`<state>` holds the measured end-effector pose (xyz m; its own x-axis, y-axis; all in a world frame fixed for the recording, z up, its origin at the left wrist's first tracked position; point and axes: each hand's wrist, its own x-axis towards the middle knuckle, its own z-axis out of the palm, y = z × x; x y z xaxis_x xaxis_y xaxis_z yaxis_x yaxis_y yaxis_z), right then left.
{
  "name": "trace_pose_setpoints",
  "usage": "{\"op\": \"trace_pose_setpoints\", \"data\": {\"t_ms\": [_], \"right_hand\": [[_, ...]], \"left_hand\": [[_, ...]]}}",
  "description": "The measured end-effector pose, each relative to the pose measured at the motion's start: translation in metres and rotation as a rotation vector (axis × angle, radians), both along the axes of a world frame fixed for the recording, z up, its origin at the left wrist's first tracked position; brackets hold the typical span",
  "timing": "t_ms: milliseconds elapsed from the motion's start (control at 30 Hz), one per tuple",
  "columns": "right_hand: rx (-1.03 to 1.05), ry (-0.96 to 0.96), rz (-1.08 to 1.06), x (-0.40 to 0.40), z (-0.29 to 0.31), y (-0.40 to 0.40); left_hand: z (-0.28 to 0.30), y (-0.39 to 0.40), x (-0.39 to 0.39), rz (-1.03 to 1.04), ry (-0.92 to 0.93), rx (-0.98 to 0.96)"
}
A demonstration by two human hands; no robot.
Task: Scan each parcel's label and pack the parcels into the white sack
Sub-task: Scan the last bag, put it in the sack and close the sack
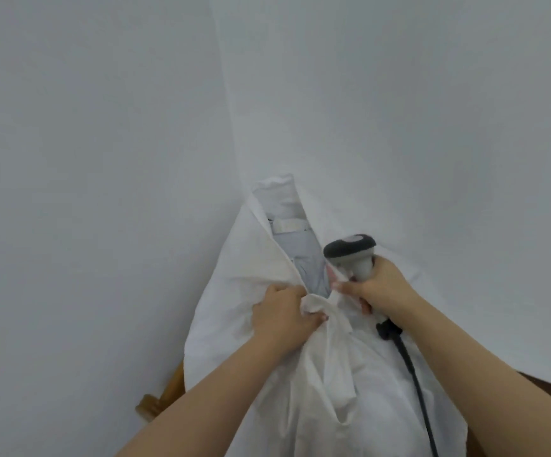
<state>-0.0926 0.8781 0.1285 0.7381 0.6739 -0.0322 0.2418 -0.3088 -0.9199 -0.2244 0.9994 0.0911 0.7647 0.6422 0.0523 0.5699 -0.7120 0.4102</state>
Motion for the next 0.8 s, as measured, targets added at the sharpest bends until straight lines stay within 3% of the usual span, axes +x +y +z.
{"op": "trace_pose_setpoints", "data": {"t_ms": [133, 233, 333, 400, 500, 600, 800], "right_hand": [[-0.133, -0.081, 0.059, -0.011, -0.024, 0.006], [-0.225, -0.155, 0.053, -0.011, -0.032, 0.015], [-0.323, -0.248, 0.019, -0.011, -0.039, 0.020], [-0.362, -0.273, 0.008, -0.010, -0.042, 0.021], [-0.397, -0.274, -0.002, -0.009, -0.044, 0.024], [-0.426, -0.283, -0.011, -0.009, -0.046, 0.025], [-0.492, -0.335, -0.044, -0.012, -0.053, 0.026]], "left_hand": [[0.003, 0.007, 0.008, 0.056, -0.081, -0.056], [0.023, 0.025, 0.008, -0.081, 0.039, -0.133], [0.057, 0.055, 0.012, -0.173, 0.065, -0.449], [0.078, 0.085, 0.022, -0.100, -0.132, -0.511], [0.094, 0.137, 0.048, 0.100, -0.470, -0.194], [0.094, 0.178, 0.072, 0.244, -0.482, -0.054], [0.075, 0.230, 0.111, 0.406, -0.428, -0.469]]}}
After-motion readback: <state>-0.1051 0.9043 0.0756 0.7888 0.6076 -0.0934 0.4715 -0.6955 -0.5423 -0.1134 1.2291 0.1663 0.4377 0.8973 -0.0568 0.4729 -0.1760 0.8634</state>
